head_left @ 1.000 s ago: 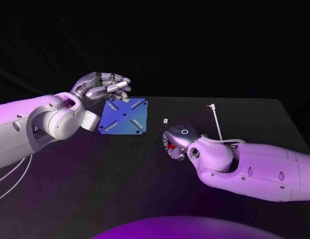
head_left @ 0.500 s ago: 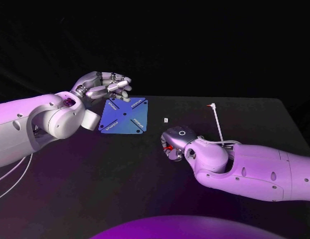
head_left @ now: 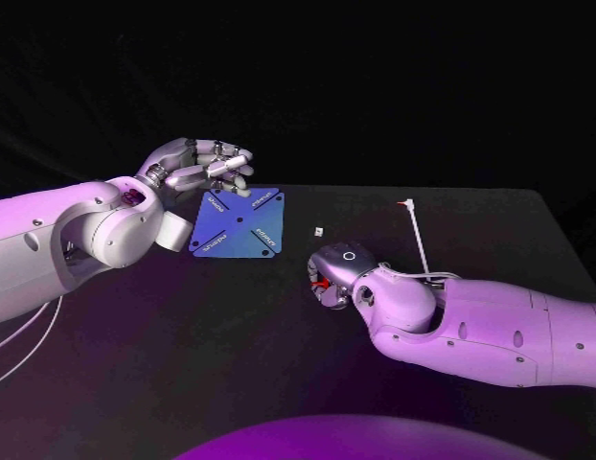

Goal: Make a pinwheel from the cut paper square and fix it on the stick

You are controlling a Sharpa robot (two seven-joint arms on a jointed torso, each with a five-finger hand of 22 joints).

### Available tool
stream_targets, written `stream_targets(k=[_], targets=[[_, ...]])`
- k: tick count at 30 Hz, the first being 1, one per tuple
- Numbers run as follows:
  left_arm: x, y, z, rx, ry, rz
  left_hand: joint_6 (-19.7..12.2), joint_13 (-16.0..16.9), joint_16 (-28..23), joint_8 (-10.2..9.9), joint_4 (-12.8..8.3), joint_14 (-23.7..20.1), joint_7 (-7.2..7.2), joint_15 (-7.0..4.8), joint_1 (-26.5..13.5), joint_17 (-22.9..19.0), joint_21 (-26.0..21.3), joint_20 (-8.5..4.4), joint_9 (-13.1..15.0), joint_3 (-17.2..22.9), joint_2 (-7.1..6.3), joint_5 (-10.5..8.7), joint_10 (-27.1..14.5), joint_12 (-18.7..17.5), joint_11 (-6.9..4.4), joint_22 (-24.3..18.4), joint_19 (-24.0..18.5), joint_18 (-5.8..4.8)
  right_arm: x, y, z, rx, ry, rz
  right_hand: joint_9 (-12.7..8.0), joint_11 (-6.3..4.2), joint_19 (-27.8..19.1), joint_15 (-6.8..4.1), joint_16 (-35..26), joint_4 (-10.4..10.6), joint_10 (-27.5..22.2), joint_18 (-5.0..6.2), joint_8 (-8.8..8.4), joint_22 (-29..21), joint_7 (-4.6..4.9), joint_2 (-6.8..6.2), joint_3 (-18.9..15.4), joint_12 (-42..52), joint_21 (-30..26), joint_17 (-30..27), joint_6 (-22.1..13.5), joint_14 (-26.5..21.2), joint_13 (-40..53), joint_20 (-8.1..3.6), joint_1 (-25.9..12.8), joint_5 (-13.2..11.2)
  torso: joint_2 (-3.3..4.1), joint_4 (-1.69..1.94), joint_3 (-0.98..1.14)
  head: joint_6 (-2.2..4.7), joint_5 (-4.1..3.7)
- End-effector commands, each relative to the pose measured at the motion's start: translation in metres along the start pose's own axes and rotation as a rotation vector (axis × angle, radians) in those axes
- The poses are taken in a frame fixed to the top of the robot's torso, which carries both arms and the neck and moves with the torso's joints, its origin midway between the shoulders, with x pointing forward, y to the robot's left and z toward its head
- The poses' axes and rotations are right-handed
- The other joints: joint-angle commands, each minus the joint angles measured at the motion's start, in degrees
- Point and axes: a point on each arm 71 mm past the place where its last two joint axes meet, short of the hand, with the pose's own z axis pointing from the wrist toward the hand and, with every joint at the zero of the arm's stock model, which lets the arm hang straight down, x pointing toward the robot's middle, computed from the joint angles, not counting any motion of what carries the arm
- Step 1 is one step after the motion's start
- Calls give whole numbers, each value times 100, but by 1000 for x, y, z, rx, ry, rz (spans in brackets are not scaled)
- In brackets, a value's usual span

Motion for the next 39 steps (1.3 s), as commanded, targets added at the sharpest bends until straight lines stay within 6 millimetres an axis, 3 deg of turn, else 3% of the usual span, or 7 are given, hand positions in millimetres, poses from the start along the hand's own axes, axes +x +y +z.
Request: stream_targets(k=[1,19,27,35,39], targets=[[2,-1,0,5,21,-4,-30,-8,-23,33,-36,49,113,8,-15,-9,-36,-6,-8,-116,40,-28,18,-32,8,-9,25,7,1,0,0,-1,-5,14,-25,7,610,11,23,31,-79,-82,-59,1508,7,-73,0,-65,31,1506,-83,606,389,5,-18,-9,2,1,-3,4,-1],[1,-1,0,1,18,-3,-39,-11,-28,34,-32,47,116,11,-28,-14,-45,-5,-10,-119,40,-53,13,-35,10,-15,27,6,-5,2,-2,-22,-98,79,-282,218,610,212,23,176,-383,-82,-532,1508,247,-565,-140,-373,31,1506,-668,606,84,185,-160,-10,-1,-1,-2,-6,-4],[-1,0,-1,0,17,-2,-39,-11,-28,34,-32,47,116,11,-28,-14,-45,-5,-10,-119,40,-53,13,-35,10,-15,27,6,-15,2,-13,-64,-201,162,-311,229,610,228,23,299,-373,-82,-539,1508,253,-644,-271,-356,31,1506,-670,606,99,210,-196,-9,-3,-1,-2,24,-11],[-3,1,1,12,23,49,-3,-16,-50,64,-50,33,109,16,-55,-29,-79,1,-10,-142,-32,-81,18,-36,10,-32,26,5,-28,-13,-32,-130,-276,358,-347,236,610,232,23,437,-377,-82,-568,1508,263,-646,-356,-356,31,1506,-723,606,96,217,-152,-9,-8,-15,0,129,-22],[-5,4,1,28,29,117,49,-47,-149,53,-98,-42,102,36,-69,-81,-162,15,-40,-138,-120,-58,14,-80,17,-72,-16,-3,-34,-28,-39,-162,-260,488,-379,257,494,249,23,470,-443,-23,-598,1339,288,-581,-323,-406,-157,1506,-780,606,46,231,44,-8,-14,-12,1,242,-44]])
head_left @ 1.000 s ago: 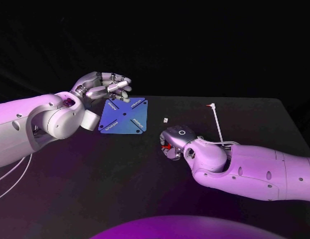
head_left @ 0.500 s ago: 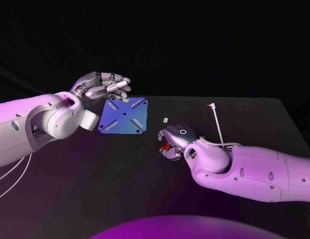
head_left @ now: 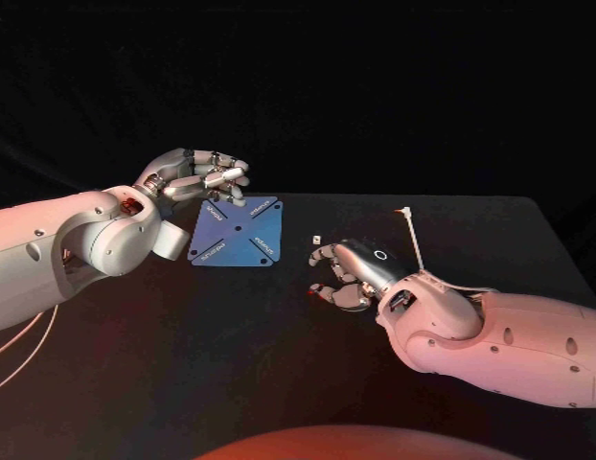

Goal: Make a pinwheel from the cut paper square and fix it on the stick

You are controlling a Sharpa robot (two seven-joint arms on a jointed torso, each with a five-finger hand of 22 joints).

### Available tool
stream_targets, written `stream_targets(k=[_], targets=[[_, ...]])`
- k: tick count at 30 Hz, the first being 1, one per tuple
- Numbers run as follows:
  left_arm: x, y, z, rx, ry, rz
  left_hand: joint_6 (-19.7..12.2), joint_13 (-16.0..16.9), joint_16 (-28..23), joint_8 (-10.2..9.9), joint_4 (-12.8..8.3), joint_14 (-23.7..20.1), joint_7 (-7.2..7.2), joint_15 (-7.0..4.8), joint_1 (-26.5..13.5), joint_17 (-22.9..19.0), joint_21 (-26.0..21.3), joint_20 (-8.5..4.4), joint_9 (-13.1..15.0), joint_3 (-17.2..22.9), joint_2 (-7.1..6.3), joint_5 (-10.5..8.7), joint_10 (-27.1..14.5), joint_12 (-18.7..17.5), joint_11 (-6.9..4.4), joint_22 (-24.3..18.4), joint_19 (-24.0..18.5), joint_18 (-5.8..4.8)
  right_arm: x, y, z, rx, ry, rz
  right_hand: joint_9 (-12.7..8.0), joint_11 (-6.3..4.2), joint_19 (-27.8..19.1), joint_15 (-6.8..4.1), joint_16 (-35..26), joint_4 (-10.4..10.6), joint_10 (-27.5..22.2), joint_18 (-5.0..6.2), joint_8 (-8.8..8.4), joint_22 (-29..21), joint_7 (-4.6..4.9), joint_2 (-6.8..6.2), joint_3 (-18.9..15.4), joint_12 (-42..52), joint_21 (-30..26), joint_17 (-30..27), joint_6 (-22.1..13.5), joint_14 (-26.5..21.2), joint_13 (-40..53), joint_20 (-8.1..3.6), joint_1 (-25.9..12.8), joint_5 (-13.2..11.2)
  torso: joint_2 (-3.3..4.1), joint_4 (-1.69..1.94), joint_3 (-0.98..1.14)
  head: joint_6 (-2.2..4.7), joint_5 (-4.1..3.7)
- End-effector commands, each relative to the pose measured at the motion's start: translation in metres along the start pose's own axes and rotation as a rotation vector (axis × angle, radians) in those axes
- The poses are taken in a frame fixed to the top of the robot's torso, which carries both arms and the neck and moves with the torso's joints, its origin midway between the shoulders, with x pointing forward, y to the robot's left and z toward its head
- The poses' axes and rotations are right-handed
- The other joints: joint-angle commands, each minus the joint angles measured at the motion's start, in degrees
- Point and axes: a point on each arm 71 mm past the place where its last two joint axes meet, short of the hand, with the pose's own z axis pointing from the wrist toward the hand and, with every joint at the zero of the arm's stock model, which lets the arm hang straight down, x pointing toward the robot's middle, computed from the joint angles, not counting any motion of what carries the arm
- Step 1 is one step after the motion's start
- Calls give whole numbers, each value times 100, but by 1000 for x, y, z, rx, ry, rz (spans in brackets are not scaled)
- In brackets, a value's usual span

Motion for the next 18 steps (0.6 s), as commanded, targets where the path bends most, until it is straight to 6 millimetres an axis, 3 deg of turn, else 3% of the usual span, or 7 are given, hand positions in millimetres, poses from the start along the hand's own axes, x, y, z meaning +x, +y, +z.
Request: stream_targets(k=[1,7,18], targets=[[1,1,0,40,32,95,78,-19,-76,17,-53,-50,92,28,-3,-37,-66,20,-21,-145,-64,11,28,-47,14,-29,-33,-3,-11,-3,-3,-61,-23,225,-13,1,485,55,23,28,-59,-19,-19,1323,9,25,8,-52,-108,1508,-29,596,40,48,120,-4,-12,-2,3,106,-19],[-5,8,0,59,24,189,211,-124,-453,-78,-160,-121,-40,23,34,-212,-295,36,-118,-145,-90,16,121,-261,-63,-145,-123,5,-25,-28,-12,-1,-15,354,-29,15,444,67,23,22,-111,2,-17,1265,24,49,32,-89,-176,1508,-24,596,2,61,221,36,-31,1,19,237,-33],[-5,19,-2,44,19,186,286,-178,-589,-153,-165,53,68,43,-22,-268,-406,56,-186,-144,-63,31,241,-391,3,-203,-99,8,-47,-109,-28,324,-24,277,32,-36,457,32,23,254,-94,-2,166,1276,-47,-17,-222,-54,-169,1508,268,596,20,41,112,10,-70,-17,5,405,-319]])
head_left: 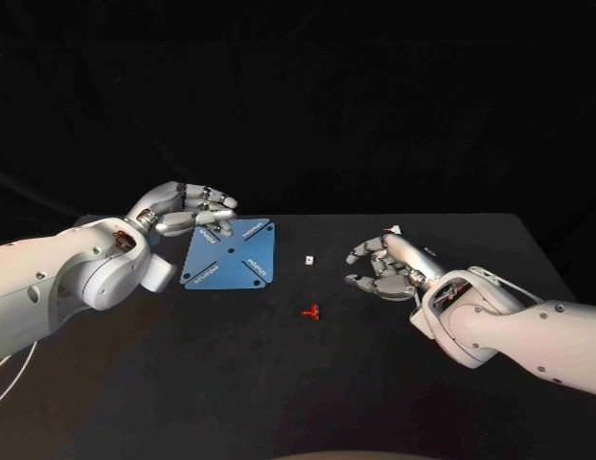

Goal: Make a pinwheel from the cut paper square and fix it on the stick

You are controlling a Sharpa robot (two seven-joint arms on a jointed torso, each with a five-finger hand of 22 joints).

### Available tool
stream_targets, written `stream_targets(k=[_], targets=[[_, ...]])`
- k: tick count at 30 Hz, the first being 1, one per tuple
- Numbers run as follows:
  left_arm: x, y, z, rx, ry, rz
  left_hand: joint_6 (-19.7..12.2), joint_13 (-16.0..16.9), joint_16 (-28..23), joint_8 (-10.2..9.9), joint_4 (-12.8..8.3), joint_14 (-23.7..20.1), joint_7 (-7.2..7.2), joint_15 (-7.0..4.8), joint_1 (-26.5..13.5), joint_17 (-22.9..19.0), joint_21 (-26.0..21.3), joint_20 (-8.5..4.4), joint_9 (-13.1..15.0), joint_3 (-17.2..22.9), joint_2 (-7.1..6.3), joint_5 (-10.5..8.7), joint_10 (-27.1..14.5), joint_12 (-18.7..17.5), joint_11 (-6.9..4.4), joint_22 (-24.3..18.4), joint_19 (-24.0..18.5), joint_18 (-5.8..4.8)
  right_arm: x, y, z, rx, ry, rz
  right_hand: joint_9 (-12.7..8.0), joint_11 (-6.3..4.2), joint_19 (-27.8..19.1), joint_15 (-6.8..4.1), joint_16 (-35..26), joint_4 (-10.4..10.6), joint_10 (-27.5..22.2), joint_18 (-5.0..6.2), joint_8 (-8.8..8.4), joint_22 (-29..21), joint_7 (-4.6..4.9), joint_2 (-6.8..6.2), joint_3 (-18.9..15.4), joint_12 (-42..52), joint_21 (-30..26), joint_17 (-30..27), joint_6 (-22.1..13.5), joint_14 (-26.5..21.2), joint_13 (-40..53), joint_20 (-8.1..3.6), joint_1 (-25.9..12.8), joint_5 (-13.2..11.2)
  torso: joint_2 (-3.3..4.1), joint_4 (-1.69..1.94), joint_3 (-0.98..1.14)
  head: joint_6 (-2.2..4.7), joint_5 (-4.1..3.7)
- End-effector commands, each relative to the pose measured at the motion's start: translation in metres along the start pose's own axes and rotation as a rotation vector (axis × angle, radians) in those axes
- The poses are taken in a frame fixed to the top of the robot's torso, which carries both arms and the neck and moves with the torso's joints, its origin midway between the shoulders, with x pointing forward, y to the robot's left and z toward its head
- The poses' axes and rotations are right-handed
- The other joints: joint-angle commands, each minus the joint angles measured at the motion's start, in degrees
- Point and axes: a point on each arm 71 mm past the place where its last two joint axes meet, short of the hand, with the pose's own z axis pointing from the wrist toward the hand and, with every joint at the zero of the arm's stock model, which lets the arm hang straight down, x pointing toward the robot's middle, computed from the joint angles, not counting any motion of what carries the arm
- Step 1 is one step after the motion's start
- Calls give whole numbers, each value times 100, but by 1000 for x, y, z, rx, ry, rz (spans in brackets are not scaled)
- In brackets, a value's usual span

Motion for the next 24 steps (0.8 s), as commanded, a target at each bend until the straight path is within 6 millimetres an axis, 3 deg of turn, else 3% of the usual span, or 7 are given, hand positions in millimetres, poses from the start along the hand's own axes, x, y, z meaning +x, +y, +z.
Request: stream_targets(k=[1,6,10,17,24], targets=[[3,-1,0,25,3,4,27,-9,-35,-40,-32,59,37,1,-48,-9,-26,16,-12,-134,-26,32,47,-25,16,-9,48,8,-10,-25,1,144,2,-20,14,-39,442,-14,23,43,7,-4,38,1285,4,-56,-82,10,-4,1509,56,597,20,14,-26,10,-12,-8,-7,57,-121],[5,2,0,18,1,-16,30,-12,-35,-49,-34,97,49,3,-52,-7,-26,17,-21,-131,-21,37,68,-35,26,-9,73,9,-27,-50,3,230,-36,-105,25,-49,451,-24,23,96,5,-8,52,1298,-7,-74,-157,5,10,1509,65,597,12,4,-49,13,-15,-6,-5,58,-259],[6,2,0,15,1,-30,31,-13,-34,-52,-34,110,51,2,-55,-6,-25,17,-24,-131,-19,38,72,-39,28,-9,81,9,-40,-66,6,283,-69,-161,29,-52,453,-27,23,113,2,-9,57,1300,-11,-77,-179,2,12,1509,68,597,7,1,-54,13,-10,-4,-6,63,-321],[8,2,-1,12,0,-52,36,-14,-30,-55,-34,134,53,0,-59,-4,-24,16,-28,-129,-14,42,83,-45,28,-9,98,10,-59,-91,15,364,-131,-236,42,-65,465,-37,23,140,22,-15,81,1317,-25,-42,-191,17,32,1509,101,597,22,-8,-22,22,-8,0,-5,48,-414],[8,2,-2,7,-4,-70,39,-14,-27,-57,-33,152,53,-2,-63,-2,-22,15,-31,-128,-10,44,93,-48,26,-8,111,12,-66,-103,29,424,-150,-260,56,-76,476,-47,23,199,31,-20,104,1333,-37,-12,-219,20,49,1509,133,597,23,-18,-32,22,-9,1,0,40,-444]])
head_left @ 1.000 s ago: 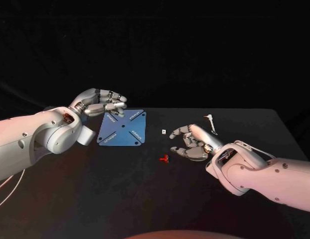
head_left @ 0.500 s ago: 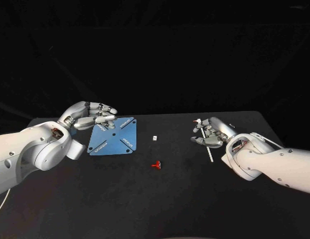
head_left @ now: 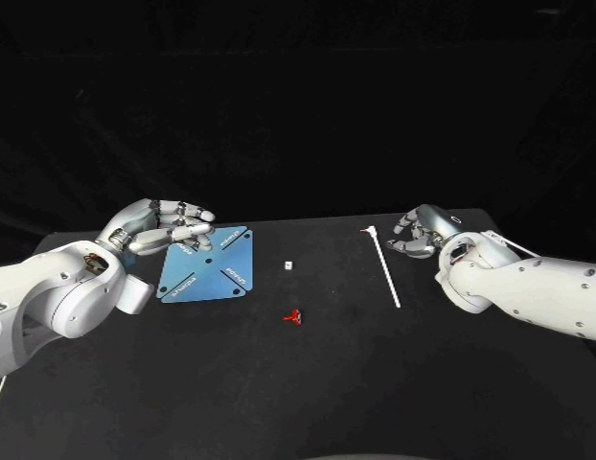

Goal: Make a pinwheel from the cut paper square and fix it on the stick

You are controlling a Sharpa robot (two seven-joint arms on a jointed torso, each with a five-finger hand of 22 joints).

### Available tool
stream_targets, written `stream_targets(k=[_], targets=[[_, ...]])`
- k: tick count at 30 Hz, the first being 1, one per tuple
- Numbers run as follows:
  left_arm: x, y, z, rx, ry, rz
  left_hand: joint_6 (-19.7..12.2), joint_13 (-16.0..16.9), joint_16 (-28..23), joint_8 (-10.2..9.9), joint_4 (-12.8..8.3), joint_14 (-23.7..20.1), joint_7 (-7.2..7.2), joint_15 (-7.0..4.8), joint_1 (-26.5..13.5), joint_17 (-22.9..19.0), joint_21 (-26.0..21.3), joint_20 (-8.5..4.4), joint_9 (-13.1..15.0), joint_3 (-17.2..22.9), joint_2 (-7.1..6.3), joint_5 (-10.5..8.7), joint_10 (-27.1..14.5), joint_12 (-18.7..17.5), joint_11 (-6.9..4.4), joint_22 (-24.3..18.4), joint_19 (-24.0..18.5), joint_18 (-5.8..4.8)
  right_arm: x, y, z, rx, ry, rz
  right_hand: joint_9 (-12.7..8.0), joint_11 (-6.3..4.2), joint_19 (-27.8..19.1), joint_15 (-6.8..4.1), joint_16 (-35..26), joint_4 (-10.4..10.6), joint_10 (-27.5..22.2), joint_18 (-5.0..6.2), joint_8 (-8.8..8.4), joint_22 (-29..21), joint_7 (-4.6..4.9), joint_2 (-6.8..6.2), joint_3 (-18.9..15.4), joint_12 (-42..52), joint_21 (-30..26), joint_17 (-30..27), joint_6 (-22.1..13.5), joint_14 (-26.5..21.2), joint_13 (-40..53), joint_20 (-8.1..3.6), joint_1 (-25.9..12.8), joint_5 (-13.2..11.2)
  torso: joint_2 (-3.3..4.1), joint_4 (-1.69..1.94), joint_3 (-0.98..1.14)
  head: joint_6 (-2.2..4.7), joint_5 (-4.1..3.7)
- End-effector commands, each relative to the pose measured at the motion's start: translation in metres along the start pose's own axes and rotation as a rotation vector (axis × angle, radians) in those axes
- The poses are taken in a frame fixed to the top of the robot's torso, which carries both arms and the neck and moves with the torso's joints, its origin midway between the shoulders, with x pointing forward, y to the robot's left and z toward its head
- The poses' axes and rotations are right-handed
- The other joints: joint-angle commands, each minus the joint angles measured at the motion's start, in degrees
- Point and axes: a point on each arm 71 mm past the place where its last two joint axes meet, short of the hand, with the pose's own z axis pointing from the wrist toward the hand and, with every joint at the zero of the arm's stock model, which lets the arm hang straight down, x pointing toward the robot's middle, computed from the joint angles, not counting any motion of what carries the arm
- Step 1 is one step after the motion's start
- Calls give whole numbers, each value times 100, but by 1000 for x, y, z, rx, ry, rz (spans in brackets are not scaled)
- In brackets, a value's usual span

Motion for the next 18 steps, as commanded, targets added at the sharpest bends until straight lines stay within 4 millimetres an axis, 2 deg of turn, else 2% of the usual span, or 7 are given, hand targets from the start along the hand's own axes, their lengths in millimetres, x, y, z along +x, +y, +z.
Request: stream_targets(k=[1,10,18], targets=[[0,-1,0,9,-8,-30,40,-5,-28,-36,-34,42,53,0,-46,-2,-23,-7,-7,-128,7,19,30,-16,5,-9,46,12,1,-1,7,42,9,-33,10,-56,477,-48,23,39,12,-21,39,1336,-1,22,-19,21,43,1510,57,597,25,-19,-2,23,1,6,8,-4,-18],[0,-1,-1,3,-9,-38,42,-5,-26,-37,-33,52,52,-1,-49,-1,-22,-8,-9,-128,11,21,36,-18,4,-9,54,13,13,10,22,86,62,-13,25,-69,519,-63,23,176,92,-44,58,1399,-16,52,-94,98,117,1510,75,597,105,-36,-58,11,12,6,4,-29,-21],[-1,-1,-2,-2,-11,-39,47,-5,-25,-38,-28,63,51,-3,-55,1,-22,-9,-11,-125,21,23,44,-22,2,-9,63,13,26,11,23,143,132,13,41,-81,550,-74,23,334,154,-60,75,1447,-30,74,-203,165,172,1510,87,597,172,-49,-123,6,9,6,6,-67,-24]])
